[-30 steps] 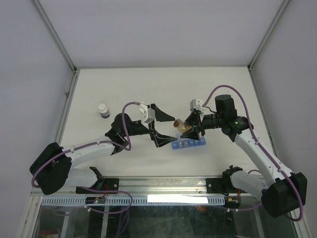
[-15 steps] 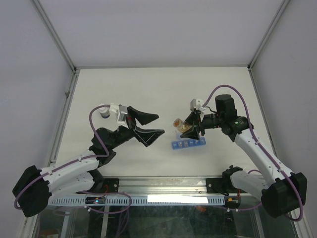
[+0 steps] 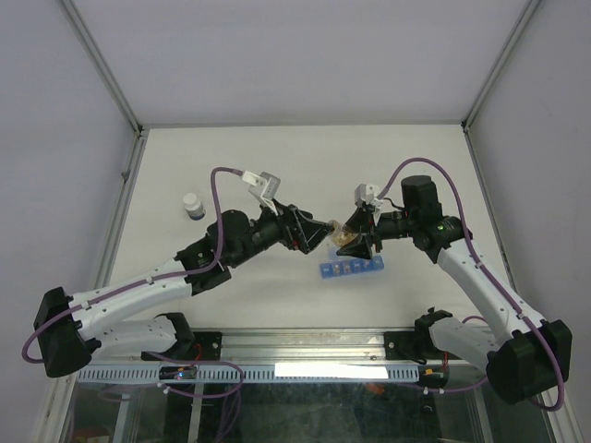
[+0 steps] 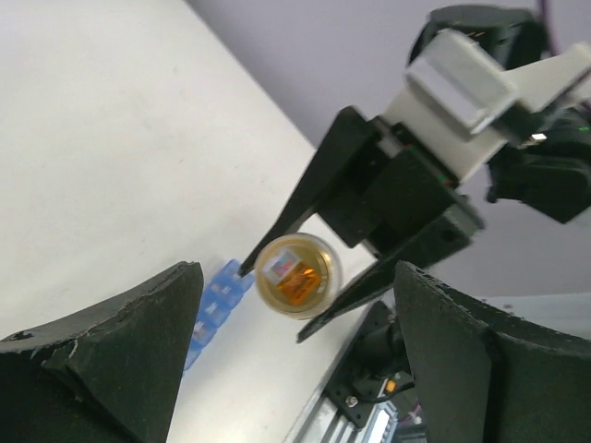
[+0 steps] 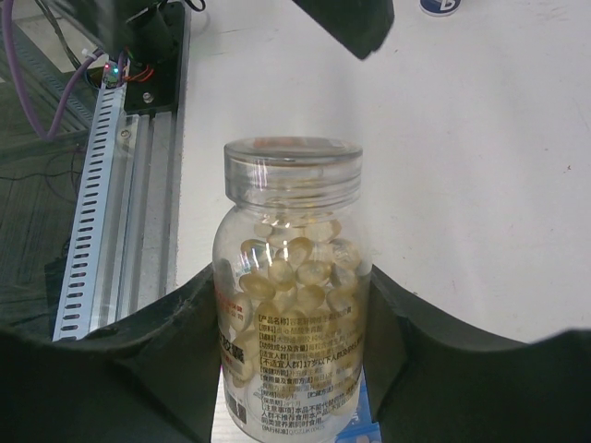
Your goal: Sort the pills into containers
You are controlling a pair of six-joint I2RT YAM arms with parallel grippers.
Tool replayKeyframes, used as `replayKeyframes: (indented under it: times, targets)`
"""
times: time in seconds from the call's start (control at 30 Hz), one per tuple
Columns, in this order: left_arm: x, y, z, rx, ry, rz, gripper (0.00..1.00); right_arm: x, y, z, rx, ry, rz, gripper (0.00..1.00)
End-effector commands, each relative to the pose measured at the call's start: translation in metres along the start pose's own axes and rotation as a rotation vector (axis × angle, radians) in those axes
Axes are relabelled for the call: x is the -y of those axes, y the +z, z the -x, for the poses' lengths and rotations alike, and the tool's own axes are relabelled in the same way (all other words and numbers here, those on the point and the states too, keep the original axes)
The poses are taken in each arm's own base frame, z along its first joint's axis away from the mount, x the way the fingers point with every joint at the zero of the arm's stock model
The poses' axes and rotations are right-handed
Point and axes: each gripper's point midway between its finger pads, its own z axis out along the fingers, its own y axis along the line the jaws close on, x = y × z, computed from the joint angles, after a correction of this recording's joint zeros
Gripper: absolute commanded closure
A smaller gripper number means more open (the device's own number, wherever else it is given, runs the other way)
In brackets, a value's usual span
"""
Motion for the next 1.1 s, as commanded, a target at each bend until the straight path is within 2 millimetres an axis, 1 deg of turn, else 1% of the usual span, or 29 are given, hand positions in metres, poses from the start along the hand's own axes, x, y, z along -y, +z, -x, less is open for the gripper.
replayKeyframes:
  times: [0.0,0.13,0.27,0.43,0.5,0.63,0.7,0.83,1.0,1.07]
  targets:
    - [-0.012,0.007,-0.001,-0.029,0.05,0.087,0.15,0.003,-0.002,0.023,0.05,-0.087,0.007,1.0]
    - [0.001,0.015,-0.004,-0.052,0.052,0.026,0.18,0.003,-0.002,0.023,0.048,-0.086,0.005,1.0]
    - [0.01,0.02,-0.006,-0.059,0.043,-0.02,0.19,0.003,-0.003,0.023,0.049,-0.084,0.005,1.0]
    - [0.013,0.024,-0.012,-0.074,0.034,-0.042,0.22,0.003,-0.003,0.023,0.05,-0.086,0.007,1.0]
    - [0.014,0.026,-0.014,-0.083,0.034,-0.049,0.25,0.003,-0.003,0.023,0.05,-0.085,0.006,1.0]
    - [0.016,0.027,-0.018,-0.1,0.035,-0.066,0.38,0.003,-0.003,0.024,0.051,-0.086,0.006,1.0]
    - [0.018,0.027,-0.021,-0.111,0.035,-0.077,0.46,0.002,-0.003,0.023,0.051,-0.086,0.008,1.0]
    - [0.022,0.025,-0.027,-0.136,0.039,-0.111,0.59,0.002,-0.003,0.024,0.051,-0.087,0.007,1.0]
    - [0.03,0.021,-0.039,-0.18,0.057,-0.183,0.74,0.002,-0.003,0.023,0.051,-0.086,0.007,1.0]
    - [0.033,0.019,-0.047,-0.207,0.074,-0.224,0.76,0.002,-0.003,0.024,0.053,-0.087,0.007,1.0]
